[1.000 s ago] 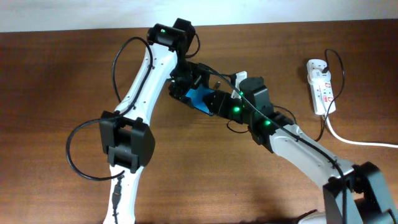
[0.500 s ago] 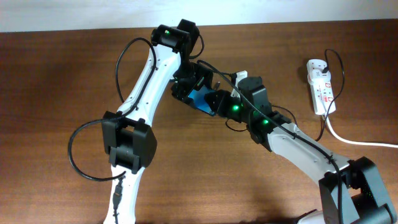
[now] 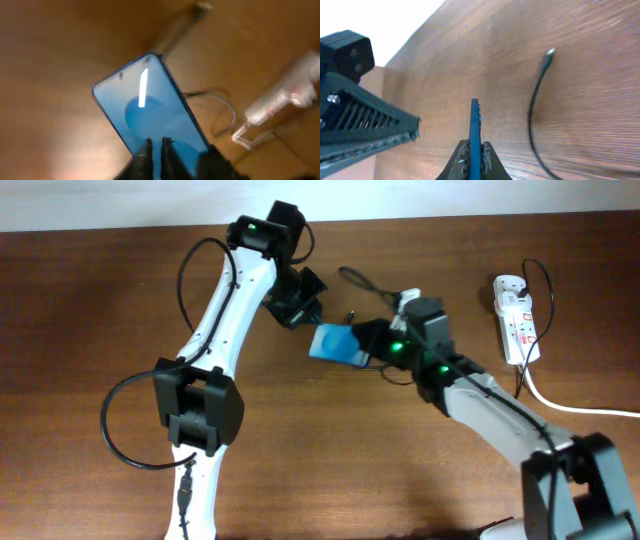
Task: Plug charger to phone and switch on socket
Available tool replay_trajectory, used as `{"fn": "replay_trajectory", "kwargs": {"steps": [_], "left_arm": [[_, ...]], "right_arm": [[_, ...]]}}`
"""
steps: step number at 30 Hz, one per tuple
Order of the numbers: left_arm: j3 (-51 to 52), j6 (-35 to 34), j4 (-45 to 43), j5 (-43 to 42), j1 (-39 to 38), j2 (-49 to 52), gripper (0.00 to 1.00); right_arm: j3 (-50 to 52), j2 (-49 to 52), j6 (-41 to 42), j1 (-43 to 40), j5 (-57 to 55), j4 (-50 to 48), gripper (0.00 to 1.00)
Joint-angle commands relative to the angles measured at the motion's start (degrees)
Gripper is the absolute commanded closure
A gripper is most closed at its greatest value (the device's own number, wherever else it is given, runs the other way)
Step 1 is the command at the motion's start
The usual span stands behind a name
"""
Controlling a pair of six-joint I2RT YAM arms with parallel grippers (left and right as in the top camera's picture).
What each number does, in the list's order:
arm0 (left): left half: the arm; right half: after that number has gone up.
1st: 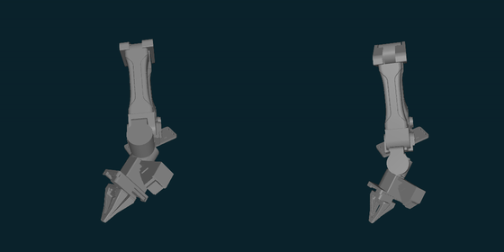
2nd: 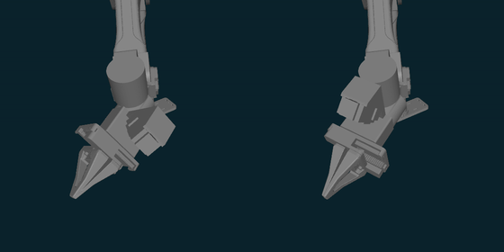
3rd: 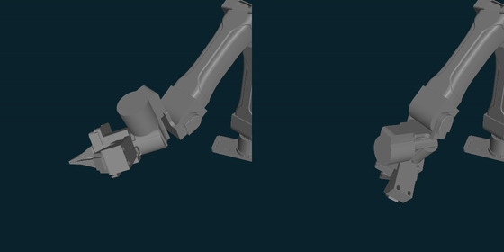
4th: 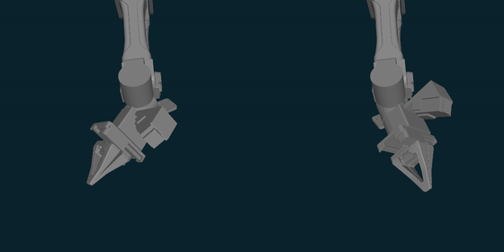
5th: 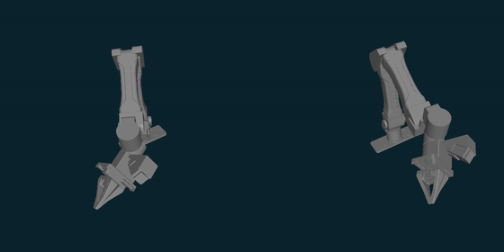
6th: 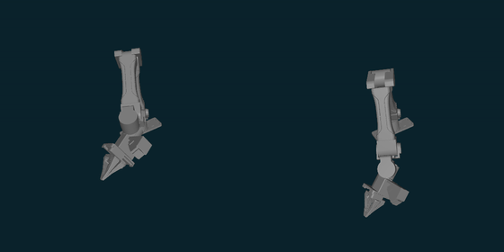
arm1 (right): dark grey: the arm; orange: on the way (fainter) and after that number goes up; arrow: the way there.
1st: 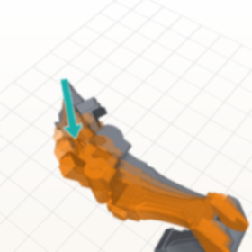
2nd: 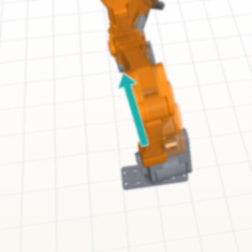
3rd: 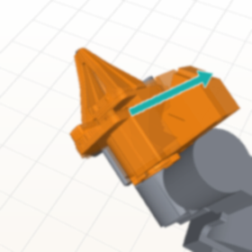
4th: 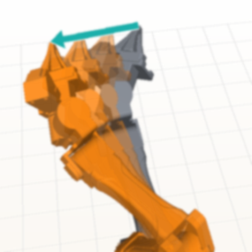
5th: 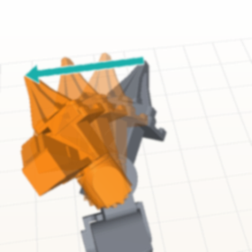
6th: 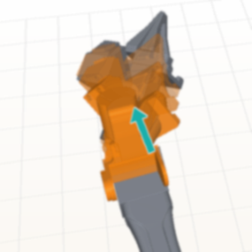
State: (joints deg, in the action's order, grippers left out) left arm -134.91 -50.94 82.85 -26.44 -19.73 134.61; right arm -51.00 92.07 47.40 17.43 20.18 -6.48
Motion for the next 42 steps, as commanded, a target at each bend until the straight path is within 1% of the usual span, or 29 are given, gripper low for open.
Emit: {"fn": "replay_trajectory", "kwargs": {"steps": [1,3,5,6,7,9,10,11,12,13,15,17,19,20,21,24,25,27,29,30,32,36,40,42], "left_arm": [[-0.94,34.18,-1.97,-14.64,1.97,-0.35,0.96],[-0.94,41.16,-2.91,-21.38,2.49,-0.35,0.94],[-0.94,46.64,-2.91,-26.34,2.64,-0.35,0.95],[-0.94,51.39,-2.86,-30.38,2.64,-0.35,0.96],[-0.94,54.62,-2.84,-33.59,2.64,-0.35,0.95],[-0.94,58.07,-2.91,-38.36,2.64,-0.35,0.94],[-0.94,58.38,-2.99,-40.57,2.64,-0.35,0.91],[-0.94,58.38,-3.19,-42.69,2.64,-0.35,0.82],[-0.94,58.36,-3.58,-46.45,2.64,-0.35,0.7],[-0.94,58.34,-4.02,-50.05,2.64,-0.35,0.61],[-0.94,58.29,-4.66,-56.19,2.64,-0.35,0.53],[-0.94,57.64,-4.83,-62.86,2.64,-0.35,0.5],[-0.94,56.98,-5.07,-63.73,2.64,-0.35,0.42],[-0.94,56.39,-5.73,-63.73,2.64,-0.35,0.4],[-0.94,53.79,-7.54,-63.73,2.64,-0.35,0.39],[-0.94,48.7,-12.5,-63.56,2.64,-0.35,0.39],[-0.94,45.07,-14.86,-61.94,2.64,-0.35,0.4],[-0.94,35.8,-19.45,-54.58,2.64,-0.35,0.4],[-0.94,26.08,-26.86,-50.36,2.58,-0.35,0.39],[-0.94,20.28,-32.52,-49.31,2.38,-0.35,0.39],[-0.94,12.41,-38.93,-45.48,1.7,-0.35,0.38],[-0.94,-1.68,-50.36,-43.39,-0.09,-0.35,0.38],[-0.94,-11.17,-54.49,-40.35,-1.97,-0.35,0.39],[-0.94,-12.94,-56.5,-40.44,-2.8,-0.35,0.39]], "right_arm": [[-0.68,-11.43,-2.62,-4.44,0.07,2.12,0.96],[-0.68,-18.38,-3.5,-7.67,0.07,6.49,0.96],[-0.68,-25.35,-3.65,-11.02,0.09,10.78,0.96],[-0.66,-31.61,-3.65,-14.27,0.13,14.14,0.96],[-0.66,-36.61,-3.63,-16.9,0.09,16.92,0.96],[-0.66,-42.12,-3.21,-19.93,0.09,20.22,0.96],[-0.31,-44.7,-0.2,-21.59,-0.87,21.79,0.96],[0.72,-45.77,3.52,-22.34,-2.29,21.86,0.96],[2.23,-45.81,8.17,-22.4,-4.48,21.53,0.96],[3.69,-45.09,11.17,-22.34,-5.11,19.98,0.96],[7.06,-42.18,17.86,-22.34,-5.07,14.16,0.96],[9.92,-33.73,26.67,-21.68,-4.61,2.29,0.96],[9.92,-26.95,29.4,-19.67,-4.2,-7.23,0.96],[9.92,-21.66,32.48,-17.64,-4.31,-15.65,0.96],[9.92,-17.9,34.99,-16.41,-4.42,-21.16,0.96],[9.9,-13.53,37.81,-14.99,-5.03,-27.54,0.96],[9.84,-12.66,37.83,-14.75,-5.86,-30.05,0.96],[9.79,-12.59,37.83,-14.78,-7.48,-32.72,0.96],[9.27,-12.59,38.27,-14.8,-7.61,-33.64,0.96],[8.68,-12.59,38.64,-14.82,-7.61,-33.66,0.96],[6.71,-12.59,38.64,-14.73,-7.52,-33.62,0.96],[5.31,-12.57,43.21,-12.44,-10.99,-33.4,0.96],[5.29,-12.55,44.65,-10.56,-14.6,-33.18,0.96],[5.29,-12.5,44.63,-9.81,-16.24,-33.18,0.96]]}}
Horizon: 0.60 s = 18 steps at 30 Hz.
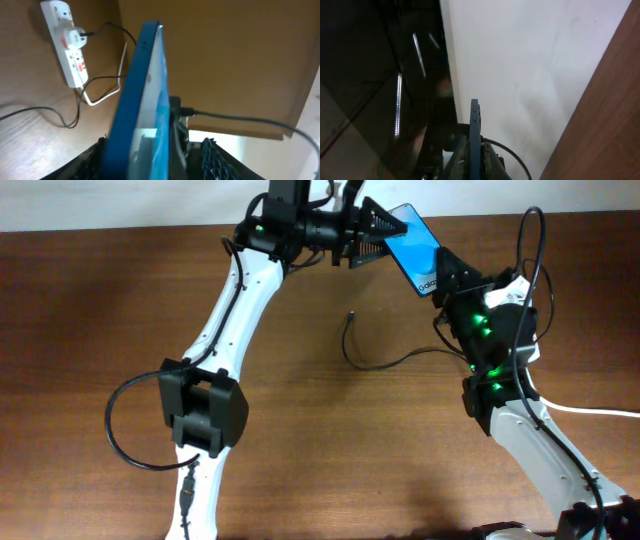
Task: Plug charger to phone and switch on socket
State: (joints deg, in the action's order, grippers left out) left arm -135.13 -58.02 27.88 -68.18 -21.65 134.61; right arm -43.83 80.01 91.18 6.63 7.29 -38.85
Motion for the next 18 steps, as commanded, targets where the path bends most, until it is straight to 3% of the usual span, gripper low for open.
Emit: {"fn": "replay_trajectory", "kwargs": {"steps": [1,7,12,18], "left_arm": [[-0.72,-6.27,-1.95,1.42,-1.18,-0.35,0.4],[-0.72,-7.08,-3.87,2.82,-2.4,-0.35,0.45],[-0.72,-7.87,-4.35,5.05,-3.61,-0.35,0.64],[-0.72,-11.23,-9.4,8.37,-3.61,-0.35,0.7]], "right_arm": [[-1.88,-0.31,0.85,1.27,-3.98,-0.61,0.96],[-1.9,1.79,2.38,5.33,-8.0,-0.68,0.96],[-2.6,3.48,2.36,8.31,-8.2,-0.52,0.96],[-2.58,3.65,2.34,12.0,-7.98,2.75,0.96]]}}
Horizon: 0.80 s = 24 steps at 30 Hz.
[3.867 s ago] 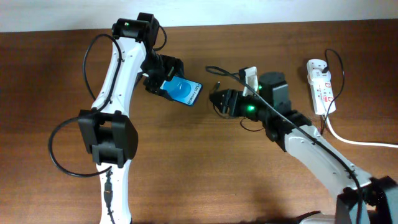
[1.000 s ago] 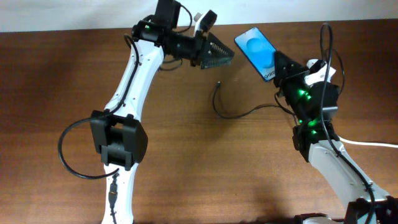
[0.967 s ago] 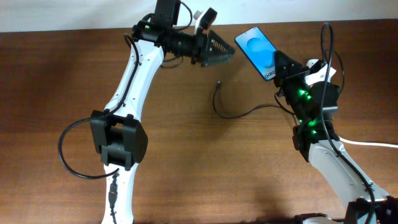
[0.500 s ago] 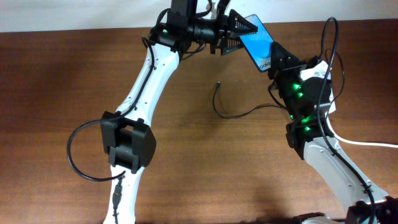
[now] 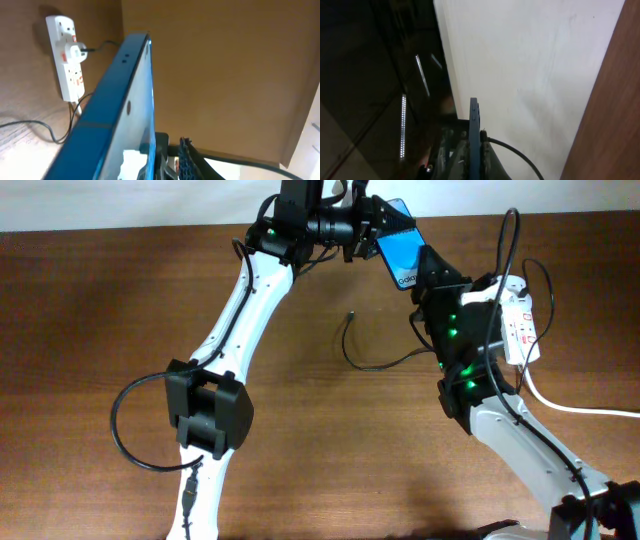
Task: Plug charger to phone and switch on socket
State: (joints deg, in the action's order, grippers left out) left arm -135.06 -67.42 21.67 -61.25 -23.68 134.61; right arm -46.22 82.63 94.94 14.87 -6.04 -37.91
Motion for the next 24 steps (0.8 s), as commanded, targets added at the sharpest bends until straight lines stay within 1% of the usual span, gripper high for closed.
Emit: {"fn": "replay_trajectory", "kwargs": {"steps": [1,6,10,11,13,14,17,18,19,21,23,24], "left_arm": [[-0.79,-2.43,-3.58,2.27,-1.57,-0.35,0.71],[-0.79,-2.43,-3.65,3.69,-1.57,-0.35,0.74],[-0.79,-2.93,-3.63,4.72,-1.57,-0.35,0.76],[-0.79,-2.91,-3.61,4.72,-1.57,-0.35,0.78],[-0.79,-2.93,-3.63,4.72,-1.57,-0.35,0.88],[-0.79,-2.93,-3.63,4.76,-1.57,-0.35,0.91],[-0.79,-2.95,-3.61,4.74,-1.57,-0.35,0.92],[-0.79,-2.93,-3.61,4.72,-1.57,-0.35,0.98],[-0.79,-2.93,-3.61,4.72,-1.57,-0.35,1.0],[-0.79,-2.89,-3.63,4.72,-1.57,-0.35,1.0],[-0.79,-2.89,-3.63,4.74,-1.55,-0.35,1.0],[-0.79,-2.86,-3.63,4.72,-1.36,-0.35,1.0]], "right_arm": [[-0.22,1.03,-1.4,4.24,5.33,1.88,0.96],[-0.22,1.03,-1.42,5.38,6.69,1.53,0.96],[-0.22,1.03,-1.44,7.98,6.84,1.49,0.96],[-0.22,1.03,-1.46,8.0,6.86,1.49,0.96],[-0.22,1.03,-1.44,8.0,6.91,1.49,0.96],[-0.22,1.03,-1.44,8.0,6.95,1.46,0.96],[-0.22,1.03,-1.44,8.0,7.1,1.62,0.96],[-0.22,1.03,-1.44,8.0,7.1,1.7,0.96],[-0.22,1.03,-1.46,8.0,7.1,1.7,0.96],[-0.22,1.03,-1.44,8.0,7.1,1.68,0.96],[-0.22,1.03,-1.46,8.0,7.08,1.7,0.91],[-0.22,1.03,-1.66,7.98,6.95,1.77,0.85]]}}
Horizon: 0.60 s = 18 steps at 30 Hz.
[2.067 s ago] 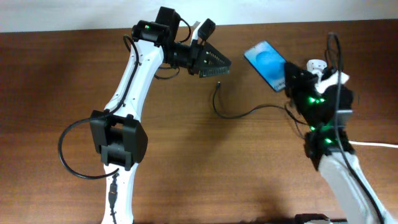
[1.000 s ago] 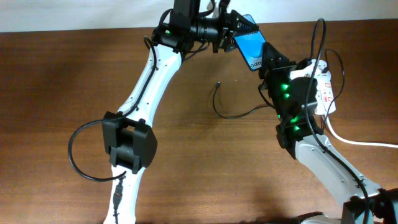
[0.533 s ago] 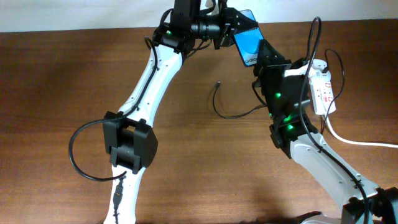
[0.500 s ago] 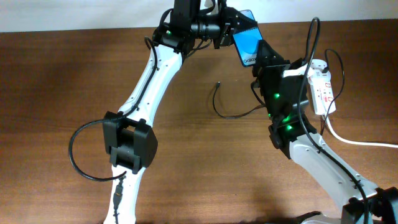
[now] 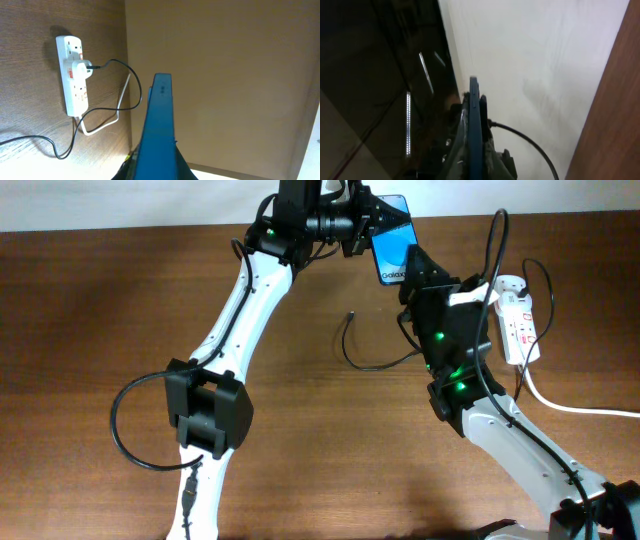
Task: Plug charger to phone and switch on socket
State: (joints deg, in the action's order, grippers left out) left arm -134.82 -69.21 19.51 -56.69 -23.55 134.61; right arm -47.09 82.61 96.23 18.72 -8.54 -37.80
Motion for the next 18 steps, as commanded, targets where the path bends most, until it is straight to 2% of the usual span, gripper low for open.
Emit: {"fn": "replay_trajectory", "kwargs": {"steps": [1,4,10,13,18], "left_arm": [[-1.03,-1.03,-1.46,0.07,-1.03,-0.35,1.0],[-1.03,1.11,-0.63,-2.16,0.76,-0.35,1.0],[-1.03,12.26,10.99,-2.43,6.75,-0.35,1.0],[-1.03,19.26,19.93,-3.69,10.99,-0.35,1.0],[-1.03,35.01,30.01,-5.27,15.47,-0.17,1.0]], "right_arm": [[0.66,1.05,-2.95,4.11,9.11,2.36,0.77],[0.68,1.05,-5.62,4.09,7.76,5.27,0.7],[0.68,1.03,-17.66,2.69,6.58,9.86,0.48],[0.68,1.03,-28.04,-1.2,10.78,17.64,0.36],[0.68,1.03,-53.2,-4.55,18.71,22.08,0.36]]}}
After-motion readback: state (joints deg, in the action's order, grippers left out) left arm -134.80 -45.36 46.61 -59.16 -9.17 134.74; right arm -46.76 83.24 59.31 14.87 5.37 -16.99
